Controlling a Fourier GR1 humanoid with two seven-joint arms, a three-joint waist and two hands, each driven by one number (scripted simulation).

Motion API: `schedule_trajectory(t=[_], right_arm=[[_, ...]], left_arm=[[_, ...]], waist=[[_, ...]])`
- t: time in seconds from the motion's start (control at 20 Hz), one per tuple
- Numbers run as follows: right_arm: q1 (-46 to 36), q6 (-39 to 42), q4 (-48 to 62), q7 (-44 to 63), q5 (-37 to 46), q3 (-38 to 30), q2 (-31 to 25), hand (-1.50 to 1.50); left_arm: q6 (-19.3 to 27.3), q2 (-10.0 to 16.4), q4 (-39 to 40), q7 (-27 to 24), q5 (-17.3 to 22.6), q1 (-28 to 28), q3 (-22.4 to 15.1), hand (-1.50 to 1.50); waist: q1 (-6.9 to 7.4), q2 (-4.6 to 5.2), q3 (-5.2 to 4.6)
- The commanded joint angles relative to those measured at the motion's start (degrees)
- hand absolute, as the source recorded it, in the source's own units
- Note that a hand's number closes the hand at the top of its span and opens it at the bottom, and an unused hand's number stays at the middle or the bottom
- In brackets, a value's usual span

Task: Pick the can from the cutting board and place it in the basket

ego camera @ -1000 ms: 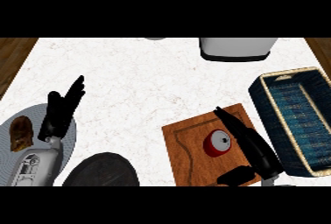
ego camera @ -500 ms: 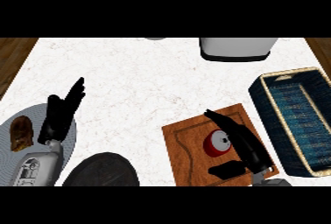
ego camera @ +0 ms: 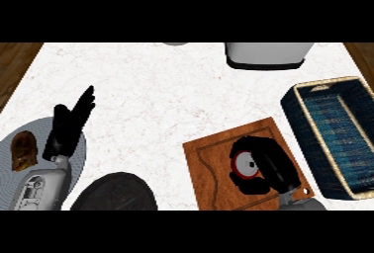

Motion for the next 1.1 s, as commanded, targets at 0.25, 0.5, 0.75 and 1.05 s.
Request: schedule_trajectory(t=[0.25, 0.5, 0.75, 1.05], right_arm=[[-6.7, 14.6, 0.2, 29.4, 21.6, 9.9, 2.4, 1.5], [-14.4, 20.2, -0.3, 38.8, 22.6, 16.7, 5.3, 1.5], [-12.0, 14.2, -11.3, 45.9, 8.5, 18.4, 5.3, 1.5], [-14.6, 10.4, -29.8, 55.5, -1.2, 19.3, 5.3, 1.5]], left_arm=[[-0.5, -0.3, -0.7, -0.6, 0.5, 1.8, -0.1, 0.0], [1.4, -2.0, -3.5, -1.1, -2.0, 3.9, -2.3, 0.0], [-0.7, 0.1, -2.0, 1.1, -0.4, 0.0, -0.5, 0.0], [0.5, -1.3, -0.4, -1.2, -0.8, 0.8, -0.6, 0.0]], waist=[[0.53, -0.08, -0.13], [0.68, 0.07, 0.1], [0.38, 0.08, 0.15], [-0.21, -0.19, 0.1]])
